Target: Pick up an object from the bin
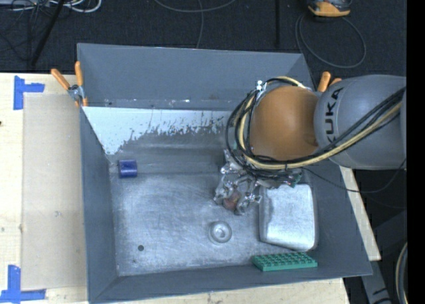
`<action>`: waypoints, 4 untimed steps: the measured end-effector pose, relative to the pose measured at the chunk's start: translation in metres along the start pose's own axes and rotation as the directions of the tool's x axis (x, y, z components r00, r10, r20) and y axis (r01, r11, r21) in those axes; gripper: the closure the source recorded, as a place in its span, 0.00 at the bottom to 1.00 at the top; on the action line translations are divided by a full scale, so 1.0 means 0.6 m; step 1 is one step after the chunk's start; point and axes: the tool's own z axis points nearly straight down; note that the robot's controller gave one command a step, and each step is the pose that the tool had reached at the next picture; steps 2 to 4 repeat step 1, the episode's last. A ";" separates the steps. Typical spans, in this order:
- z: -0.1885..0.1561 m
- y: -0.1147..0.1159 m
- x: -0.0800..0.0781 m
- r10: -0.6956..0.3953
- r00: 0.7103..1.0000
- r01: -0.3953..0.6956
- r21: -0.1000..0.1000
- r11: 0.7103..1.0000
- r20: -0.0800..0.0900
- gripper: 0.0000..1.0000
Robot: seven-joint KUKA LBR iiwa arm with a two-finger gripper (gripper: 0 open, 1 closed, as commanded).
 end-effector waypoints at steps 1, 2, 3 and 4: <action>-0.224 -0.032 0.008 0.008 1.000 -0.008 0.008 1.000 0.006 1.00; -0.224 -0.032 0.008 0.008 1.000 -0.008 0.008 1.000 0.006 1.00; -0.224 -0.032 0.008 0.008 1.000 -0.008 0.008 1.000 0.006 1.00; -0.224 -0.032 0.008 0.008 1.000 -0.008 0.008 1.000 0.006 1.00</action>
Offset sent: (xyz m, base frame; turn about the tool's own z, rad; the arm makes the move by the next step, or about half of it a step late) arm 0.0103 -0.0156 0.1302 0.0034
